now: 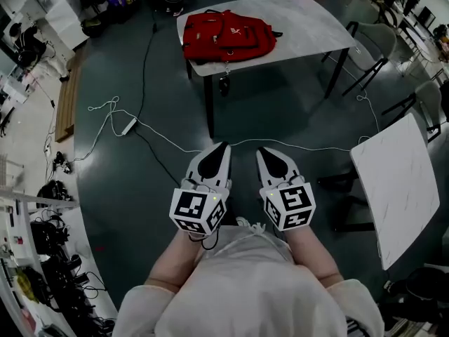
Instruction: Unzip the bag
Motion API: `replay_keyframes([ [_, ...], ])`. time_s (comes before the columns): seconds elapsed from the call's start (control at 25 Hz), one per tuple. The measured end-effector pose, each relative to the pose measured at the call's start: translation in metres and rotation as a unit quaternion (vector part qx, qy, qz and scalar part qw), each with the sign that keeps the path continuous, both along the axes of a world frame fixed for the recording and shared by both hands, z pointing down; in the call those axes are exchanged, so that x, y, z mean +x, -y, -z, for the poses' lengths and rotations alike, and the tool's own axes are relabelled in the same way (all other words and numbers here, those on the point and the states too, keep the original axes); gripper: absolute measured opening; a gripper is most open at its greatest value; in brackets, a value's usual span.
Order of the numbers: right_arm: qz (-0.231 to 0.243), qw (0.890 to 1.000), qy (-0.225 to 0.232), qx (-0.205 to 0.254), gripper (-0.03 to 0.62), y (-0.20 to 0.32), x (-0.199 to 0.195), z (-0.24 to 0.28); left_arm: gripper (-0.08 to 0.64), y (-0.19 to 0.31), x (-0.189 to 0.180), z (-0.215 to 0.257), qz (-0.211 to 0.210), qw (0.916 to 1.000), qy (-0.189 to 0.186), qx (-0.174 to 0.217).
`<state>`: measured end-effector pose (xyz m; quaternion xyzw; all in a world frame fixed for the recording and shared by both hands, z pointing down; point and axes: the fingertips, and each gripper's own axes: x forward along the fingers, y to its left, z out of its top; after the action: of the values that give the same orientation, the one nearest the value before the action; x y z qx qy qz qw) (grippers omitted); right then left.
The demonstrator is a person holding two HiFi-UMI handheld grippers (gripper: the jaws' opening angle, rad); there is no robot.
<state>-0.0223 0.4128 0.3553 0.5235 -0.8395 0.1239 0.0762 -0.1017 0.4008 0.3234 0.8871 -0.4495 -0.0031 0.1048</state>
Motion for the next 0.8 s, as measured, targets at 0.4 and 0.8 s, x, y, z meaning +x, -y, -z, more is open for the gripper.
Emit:
replay_keyframes([
  [0.4,-0.013,0.999,0.029,-0.031,0.028,0.021,0.002,-0.019,0.023,0.02,-0.007,-0.019,0.005,0.9997,0.0,-0.025],
  [0.8,-0.027,0.998,0.026,-0.051,0.028,0.112,0.002,-0.042,0.023,0.119,-0.01,-0.042,-0.009,0.9993,0.001,-0.035],
])
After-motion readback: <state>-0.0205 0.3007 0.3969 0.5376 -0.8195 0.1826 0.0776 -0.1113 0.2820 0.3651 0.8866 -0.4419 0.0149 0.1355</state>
